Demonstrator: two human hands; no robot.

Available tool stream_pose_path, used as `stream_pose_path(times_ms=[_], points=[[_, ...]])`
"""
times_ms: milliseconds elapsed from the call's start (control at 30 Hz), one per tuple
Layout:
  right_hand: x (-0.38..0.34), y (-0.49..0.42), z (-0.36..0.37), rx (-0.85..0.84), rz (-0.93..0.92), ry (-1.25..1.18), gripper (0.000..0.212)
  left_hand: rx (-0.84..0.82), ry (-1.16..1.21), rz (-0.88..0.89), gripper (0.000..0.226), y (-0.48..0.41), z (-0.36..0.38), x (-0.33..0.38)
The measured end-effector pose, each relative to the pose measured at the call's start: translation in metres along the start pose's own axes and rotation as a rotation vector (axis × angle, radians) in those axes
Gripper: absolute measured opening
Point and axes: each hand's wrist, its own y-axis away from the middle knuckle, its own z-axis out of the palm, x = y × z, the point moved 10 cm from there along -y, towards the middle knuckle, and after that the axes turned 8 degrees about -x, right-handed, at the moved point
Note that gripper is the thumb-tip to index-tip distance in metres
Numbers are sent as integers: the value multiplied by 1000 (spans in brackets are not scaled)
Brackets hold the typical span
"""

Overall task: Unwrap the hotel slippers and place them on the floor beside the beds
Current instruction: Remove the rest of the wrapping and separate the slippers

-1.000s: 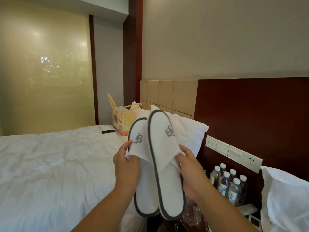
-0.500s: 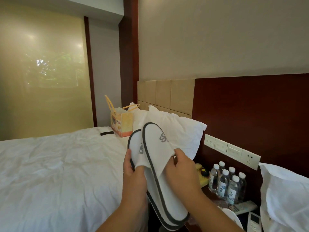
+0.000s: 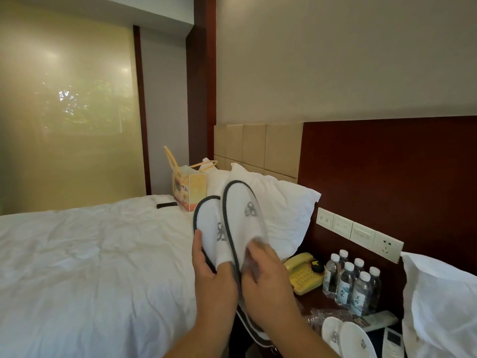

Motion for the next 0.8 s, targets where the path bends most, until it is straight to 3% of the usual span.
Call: stream_pose_path(times_ms=[100, 200, 300, 433, 533, 633, 800], points=[[-10, -12, 0, -92, -30, -143, 46, -30, -34, 36, 77, -2, -1, 8], [-10, -21, -9, -51, -25, -134, 37, -35, -68, 91, 70, -4, -5, 21], [-7, -32, -4, -116, -19, -66, 18, -16, -73, 130, 64, -9, -13, 34], [-8, -38, 9, -225, 23, -70, 32, -5, -30, 140, 68, -15, -31, 44], [-31, -38, 8, -180, -137, 167, 35, 38, -8, 140, 63, -18, -51, 50], [-41, -41, 14, -127, -186, 344, 55, 76, 6, 158, 60, -18, -70, 56], [-56, -41, 32, 17, -109, 256, 59, 27, 51, 203, 66, -15, -89, 63]])
